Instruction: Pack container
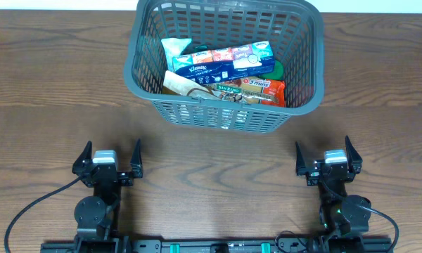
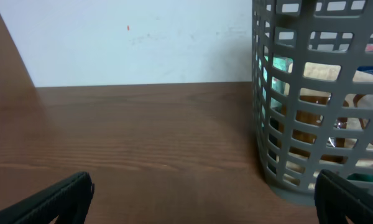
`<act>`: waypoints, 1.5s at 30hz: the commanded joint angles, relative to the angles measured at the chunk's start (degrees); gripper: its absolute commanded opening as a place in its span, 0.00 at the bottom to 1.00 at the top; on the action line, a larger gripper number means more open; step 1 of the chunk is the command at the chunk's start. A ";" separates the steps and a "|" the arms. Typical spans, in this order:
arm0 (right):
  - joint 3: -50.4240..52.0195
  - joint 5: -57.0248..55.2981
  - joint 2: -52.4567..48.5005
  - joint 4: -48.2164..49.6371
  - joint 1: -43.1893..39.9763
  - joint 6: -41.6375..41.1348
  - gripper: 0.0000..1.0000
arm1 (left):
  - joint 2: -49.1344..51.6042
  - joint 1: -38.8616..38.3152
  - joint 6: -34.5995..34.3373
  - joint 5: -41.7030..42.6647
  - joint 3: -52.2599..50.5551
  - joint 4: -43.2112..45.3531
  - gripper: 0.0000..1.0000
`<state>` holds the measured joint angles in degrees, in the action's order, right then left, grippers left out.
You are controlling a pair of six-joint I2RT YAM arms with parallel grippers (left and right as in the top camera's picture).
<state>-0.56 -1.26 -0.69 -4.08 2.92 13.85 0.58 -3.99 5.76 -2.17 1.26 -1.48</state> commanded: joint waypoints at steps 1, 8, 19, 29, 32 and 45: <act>0.24 -0.02 0.39 -0.13 -0.31 -0.96 0.99 | -0.46 -0.37 -1.38 -1.55 -1.03 -2.56 0.99; 0.24 -0.02 0.39 -0.13 -0.31 -0.96 0.99 | -0.46 -0.37 -1.38 0.66 -1.03 -2.75 0.99; 0.24 0.00 0.39 -0.13 -0.31 -0.96 0.99 | -0.35 -0.37 -1.60 0.66 -1.03 -2.73 0.99; 0.24 -0.02 0.39 -0.13 -0.31 -0.96 0.99 | -0.35 -0.37 -1.57 0.66 -1.03 -2.71 0.99; 0.24 -0.02 0.39 -0.13 -0.31 -0.96 0.99 | -0.35 -0.37 -1.57 0.66 -1.03 -2.73 0.99; 0.24 -0.02 0.39 -0.13 -0.31 -0.96 0.99 | -0.35 -0.37 -1.57 0.66 -1.03 -2.71 0.99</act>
<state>-0.56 -1.26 -0.69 -4.05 2.92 13.85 0.58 -3.99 4.49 -1.48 1.37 -1.76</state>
